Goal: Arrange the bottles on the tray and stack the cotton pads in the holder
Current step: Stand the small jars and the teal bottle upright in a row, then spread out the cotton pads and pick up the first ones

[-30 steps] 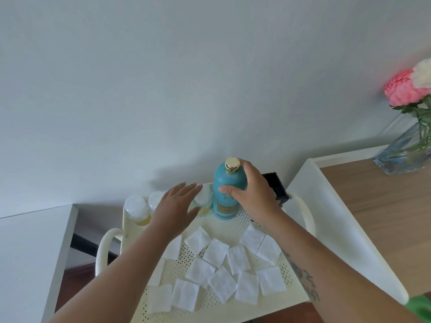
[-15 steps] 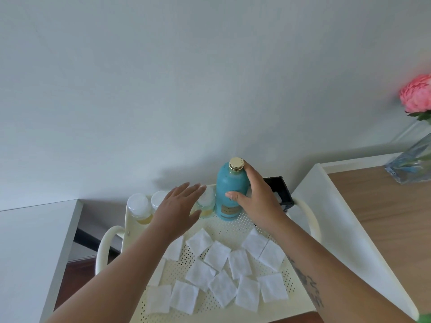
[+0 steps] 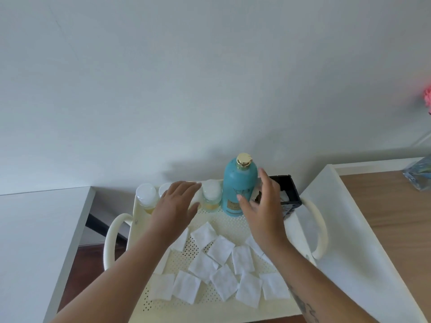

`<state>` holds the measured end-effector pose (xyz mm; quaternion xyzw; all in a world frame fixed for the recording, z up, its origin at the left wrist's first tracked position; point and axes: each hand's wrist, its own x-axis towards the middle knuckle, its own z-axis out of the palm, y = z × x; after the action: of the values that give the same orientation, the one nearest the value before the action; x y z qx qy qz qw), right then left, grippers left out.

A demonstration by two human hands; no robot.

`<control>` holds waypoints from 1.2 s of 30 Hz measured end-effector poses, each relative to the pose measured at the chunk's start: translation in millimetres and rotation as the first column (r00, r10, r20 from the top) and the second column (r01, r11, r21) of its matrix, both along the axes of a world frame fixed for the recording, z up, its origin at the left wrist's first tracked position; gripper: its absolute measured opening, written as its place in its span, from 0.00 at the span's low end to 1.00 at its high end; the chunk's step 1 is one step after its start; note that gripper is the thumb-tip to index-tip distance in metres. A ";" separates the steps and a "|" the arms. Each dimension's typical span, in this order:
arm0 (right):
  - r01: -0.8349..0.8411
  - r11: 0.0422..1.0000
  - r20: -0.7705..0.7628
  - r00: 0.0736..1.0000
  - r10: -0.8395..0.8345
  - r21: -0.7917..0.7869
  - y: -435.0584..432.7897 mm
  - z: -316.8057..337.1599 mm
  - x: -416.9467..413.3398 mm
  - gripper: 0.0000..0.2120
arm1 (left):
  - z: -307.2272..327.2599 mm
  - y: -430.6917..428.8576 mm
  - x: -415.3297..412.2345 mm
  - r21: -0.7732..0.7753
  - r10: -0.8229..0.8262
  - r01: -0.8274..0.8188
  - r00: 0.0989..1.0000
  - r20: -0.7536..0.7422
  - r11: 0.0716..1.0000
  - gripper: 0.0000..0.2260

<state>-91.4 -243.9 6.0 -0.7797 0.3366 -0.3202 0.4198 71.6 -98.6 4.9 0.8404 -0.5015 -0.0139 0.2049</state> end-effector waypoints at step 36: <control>-0.299 0.954 -0.790 0.592 0.159 -0.032 51.6 -84.2 51.4 0.14 | -80.6 37.1 5.7 0.347 0.493 -0.366 0.759 -0.425 0.863 0.12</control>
<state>-40.0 -192.3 -78.2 -0.9087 0.3545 0.0797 0.2055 77.3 -61.6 -75.7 0.9189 -0.2175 -0.2444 0.2206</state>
